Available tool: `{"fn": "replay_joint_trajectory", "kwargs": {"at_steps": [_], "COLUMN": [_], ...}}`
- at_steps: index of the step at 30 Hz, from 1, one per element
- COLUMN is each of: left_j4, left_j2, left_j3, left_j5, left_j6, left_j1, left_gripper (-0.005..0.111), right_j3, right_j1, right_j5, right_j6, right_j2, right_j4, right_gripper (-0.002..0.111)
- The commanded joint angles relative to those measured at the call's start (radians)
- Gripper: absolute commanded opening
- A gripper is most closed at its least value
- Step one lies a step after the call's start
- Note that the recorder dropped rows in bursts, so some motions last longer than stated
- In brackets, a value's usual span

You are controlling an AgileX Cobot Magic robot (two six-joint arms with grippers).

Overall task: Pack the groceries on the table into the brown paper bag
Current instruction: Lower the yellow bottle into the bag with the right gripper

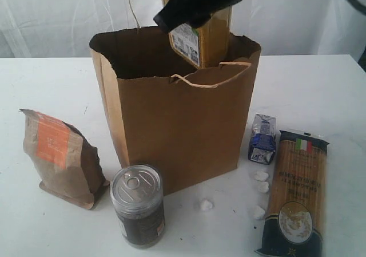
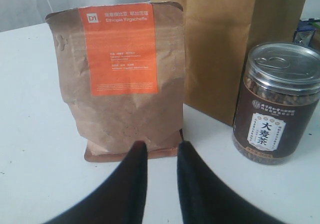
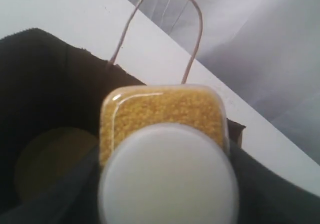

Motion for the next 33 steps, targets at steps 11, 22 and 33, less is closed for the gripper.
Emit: {"fn": "replay_joint_trajectory", "kwargs": {"at_steps": [11,22,33], "left_j4": [0.000,0.000,0.000], "left_j2": [-0.004,-0.004,-0.004], "left_j3": [0.004,0.004,0.004], "left_j5": [0.002,0.002,0.002], "left_j6": [-0.003,-0.003,-0.003], "left_j1": [0.002,0.002,0.002], "left_gripper": [0.028,0.028,0.028], "right_j3": [-0.017,-0.017,-0.017], "right_j1": [-0.039,-0.093,-0.110], "right_j5": [-0.068,-0.054,-0.049], "right_j6": [0.028,0.032,0.027], "right_j2": [0.129,0.202,0.269], "right_j4": [0.009,0.018,0.069], "right_gripper": [0.000,0.000,0.000]}}
